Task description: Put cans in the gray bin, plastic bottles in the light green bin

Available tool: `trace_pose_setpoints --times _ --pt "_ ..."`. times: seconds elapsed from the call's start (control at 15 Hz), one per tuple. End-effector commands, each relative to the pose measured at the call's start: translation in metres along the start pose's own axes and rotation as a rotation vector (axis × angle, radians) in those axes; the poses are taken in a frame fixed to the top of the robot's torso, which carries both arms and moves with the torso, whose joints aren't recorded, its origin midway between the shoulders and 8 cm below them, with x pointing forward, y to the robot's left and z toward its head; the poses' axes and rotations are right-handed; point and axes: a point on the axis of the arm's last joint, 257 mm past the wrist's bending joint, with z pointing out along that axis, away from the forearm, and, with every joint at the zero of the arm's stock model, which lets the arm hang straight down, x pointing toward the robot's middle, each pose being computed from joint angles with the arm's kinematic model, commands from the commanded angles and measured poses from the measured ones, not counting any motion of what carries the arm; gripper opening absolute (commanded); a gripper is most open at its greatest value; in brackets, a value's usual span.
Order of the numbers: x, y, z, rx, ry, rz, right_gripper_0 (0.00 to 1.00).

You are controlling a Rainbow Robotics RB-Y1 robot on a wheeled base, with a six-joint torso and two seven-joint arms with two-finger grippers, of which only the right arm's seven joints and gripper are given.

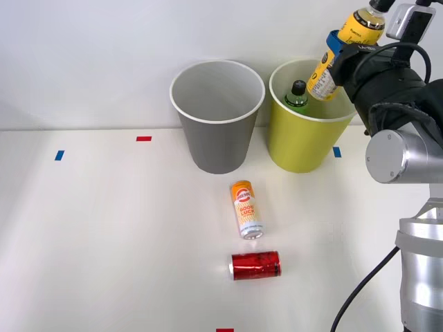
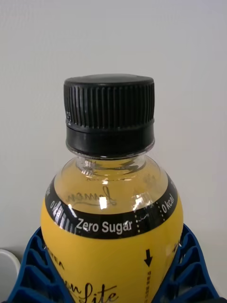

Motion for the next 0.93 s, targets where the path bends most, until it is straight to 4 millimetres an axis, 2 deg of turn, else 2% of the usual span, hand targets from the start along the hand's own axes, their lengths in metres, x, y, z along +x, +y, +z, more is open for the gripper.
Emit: trace_pose_setpoints --times 0.07,0.2,0.27,0.33,0.4,0.47,0.6,0.93 --pt "0.002 -0.001 0.001 0.001 0.005 -0.018 0.00" --pt "0.000 0.001 0.001 -0.004 -0.005 -0.038 0.00" --pt "0.000 0.002 0.002 -0.005 -0.004 -0.042 0.14" --pt "0.000 0.002 0.002 -0.005 -0.006 -0.043 0.40" --pt "0.000 0.003 0.001 -0.009 -0.006 -0.033 0.76" --pt "-0.002 0.004 0.001 -0.016 -0.012 -0.018 0.86" --pt "-0.004 0.008 0.001 -0.029 -0.022 0.011 0.99" --pt "-0.007 0.013 0.001 -0.044 -0.036 0.047 1.00"
